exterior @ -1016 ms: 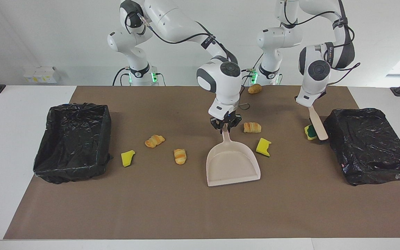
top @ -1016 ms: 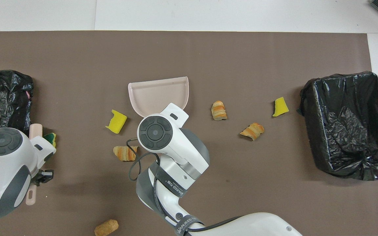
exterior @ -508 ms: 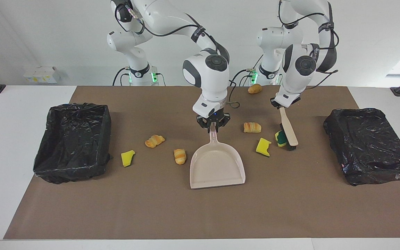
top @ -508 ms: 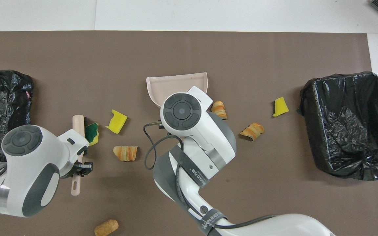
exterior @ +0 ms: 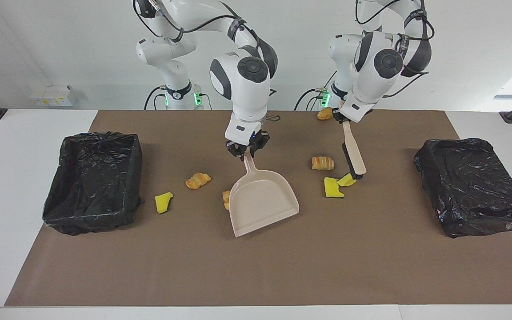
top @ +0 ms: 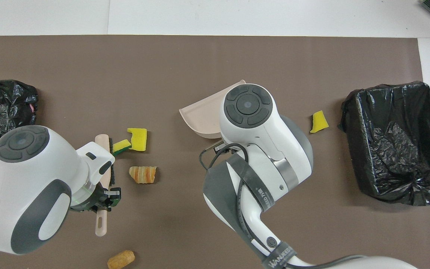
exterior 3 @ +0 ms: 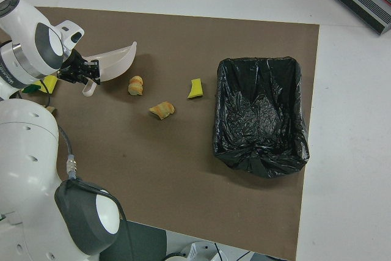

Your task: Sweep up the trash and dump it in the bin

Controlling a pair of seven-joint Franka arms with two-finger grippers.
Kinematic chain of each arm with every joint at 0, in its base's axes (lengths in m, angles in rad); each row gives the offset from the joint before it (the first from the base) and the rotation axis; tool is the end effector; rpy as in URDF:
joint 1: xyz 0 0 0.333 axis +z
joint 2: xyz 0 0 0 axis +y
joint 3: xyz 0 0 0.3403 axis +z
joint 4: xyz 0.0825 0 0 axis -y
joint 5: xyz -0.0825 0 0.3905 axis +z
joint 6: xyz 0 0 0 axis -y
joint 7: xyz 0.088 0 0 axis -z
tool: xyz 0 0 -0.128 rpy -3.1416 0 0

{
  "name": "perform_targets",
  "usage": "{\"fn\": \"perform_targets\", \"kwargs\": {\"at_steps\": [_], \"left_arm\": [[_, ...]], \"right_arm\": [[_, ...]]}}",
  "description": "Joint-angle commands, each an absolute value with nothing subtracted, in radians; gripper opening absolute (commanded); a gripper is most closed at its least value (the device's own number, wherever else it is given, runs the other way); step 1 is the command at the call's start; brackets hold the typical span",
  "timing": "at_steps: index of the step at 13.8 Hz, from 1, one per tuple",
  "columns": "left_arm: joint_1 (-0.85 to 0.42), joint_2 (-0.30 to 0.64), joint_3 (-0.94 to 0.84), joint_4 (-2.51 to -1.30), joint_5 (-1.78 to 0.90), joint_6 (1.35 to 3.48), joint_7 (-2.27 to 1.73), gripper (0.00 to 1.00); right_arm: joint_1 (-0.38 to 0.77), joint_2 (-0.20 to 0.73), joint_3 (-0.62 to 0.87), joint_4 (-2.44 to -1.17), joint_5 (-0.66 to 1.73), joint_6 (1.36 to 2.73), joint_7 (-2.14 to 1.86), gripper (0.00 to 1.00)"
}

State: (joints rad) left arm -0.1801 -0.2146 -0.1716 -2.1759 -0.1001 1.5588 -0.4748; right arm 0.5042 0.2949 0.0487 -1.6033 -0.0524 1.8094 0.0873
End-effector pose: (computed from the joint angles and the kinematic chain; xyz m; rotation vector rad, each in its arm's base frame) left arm 0.4003 -0.1637 0.4572 -2.9700 -0.2289 0.5984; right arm 0.5580 0.3344 0.4521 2.9897 0.7297 -0.1117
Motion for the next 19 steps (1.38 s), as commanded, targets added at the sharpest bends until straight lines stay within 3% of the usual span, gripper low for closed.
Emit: {"fn": "perform_targets", "kwargs": {"at_steps": [1,5,9,13,19], "left_arm": [[-0.225,-0.268,-0.176,-2.201,-0.113,1.433,-0.656,0.00],[-0.310,-0.391,-0.178,-2.332,-0.219,1.413,-1.013,0.00],[-0.432,-0.432,-0.178,-2.347,-0.346,1.335,-1.318,0.00],[-0.527,-0.479,-0.184,-2.468,-0.468,1.374,-1.500,0.00],[-0.624,-0.560,-0.192,-2.638,-0.525,1.417,-1.551,0.00]], "right_arm": [[0.471,0.265,0.061,-1.631,-0.058,1.770,-0.142,0.00],[0.434,0.271,0.060,-1.629,-0.057,1.792,-0.709,0.00],[0.411,0.281,0.061,-1.637,-0.058,1.833,-0.872,0.00],[0.397,0.291,0.060,-1.687,-0.060,1.949,-1.075,0.00],[0.446,0.339,0.060,-1.697,-0.127,1.988,-1.114,0.00]]}}
